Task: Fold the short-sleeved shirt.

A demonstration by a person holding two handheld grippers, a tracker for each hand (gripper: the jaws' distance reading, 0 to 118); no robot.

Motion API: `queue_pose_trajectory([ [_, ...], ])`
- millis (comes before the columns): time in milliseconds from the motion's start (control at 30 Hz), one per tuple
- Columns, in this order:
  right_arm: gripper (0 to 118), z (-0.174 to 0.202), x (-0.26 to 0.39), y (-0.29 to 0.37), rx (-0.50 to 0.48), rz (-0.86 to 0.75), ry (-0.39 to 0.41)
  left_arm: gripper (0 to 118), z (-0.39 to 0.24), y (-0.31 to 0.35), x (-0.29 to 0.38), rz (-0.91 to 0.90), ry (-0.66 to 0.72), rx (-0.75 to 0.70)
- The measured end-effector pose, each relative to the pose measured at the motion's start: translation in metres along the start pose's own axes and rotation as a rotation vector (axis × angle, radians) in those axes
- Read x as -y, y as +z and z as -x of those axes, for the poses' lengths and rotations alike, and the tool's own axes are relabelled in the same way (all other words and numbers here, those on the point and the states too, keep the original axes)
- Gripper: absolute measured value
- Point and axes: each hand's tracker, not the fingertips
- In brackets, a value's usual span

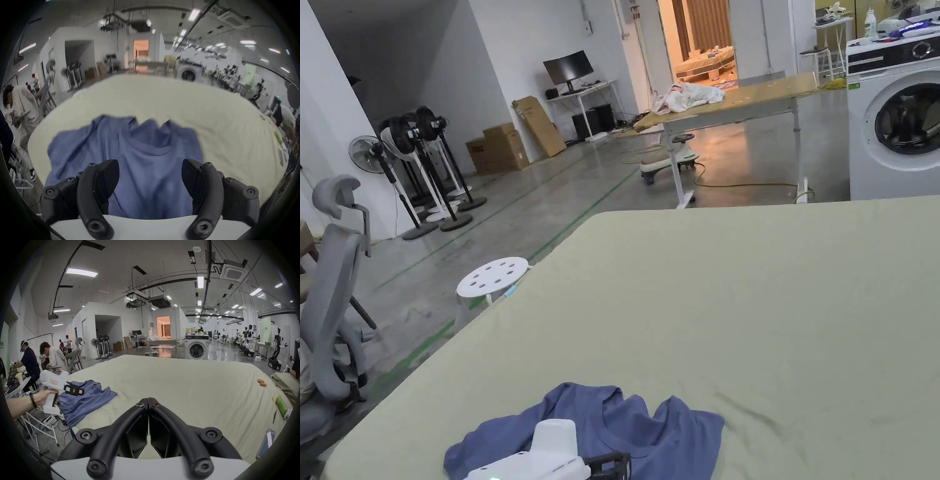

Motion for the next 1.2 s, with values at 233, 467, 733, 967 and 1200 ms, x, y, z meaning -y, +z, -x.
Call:
queue_pose_trajectory([
  [233,0,-0.033,0.018,0.013,0.133,0.078,-0.105,70,0.006,-0.05,0.002,0.124,-0.001,-0.007],
  [467,0,-0.054,0.035,0.016,0.191,0.115,-0.159,1,-0.006,-0.047,-0.008,0.194,-0.028,-0.022],
  [733,0,-0.076,0.041,0.048,0.209,0.043,-0.207,0,-0.022,0.007,-0.04,-0.036,0.152,-0.022],
  [967,0,-0.1,0.055,0.074,0.263,0.005,-0.307,0,-0.121,0.046,-0.126,-0.187,-0.043,0.123],
  [1200,0,-0.122,0.066,0.117,0.382,-0.035,-0.333,0,-0.325,0.039,-0.166,-0.239,-0.334,0.414],
])
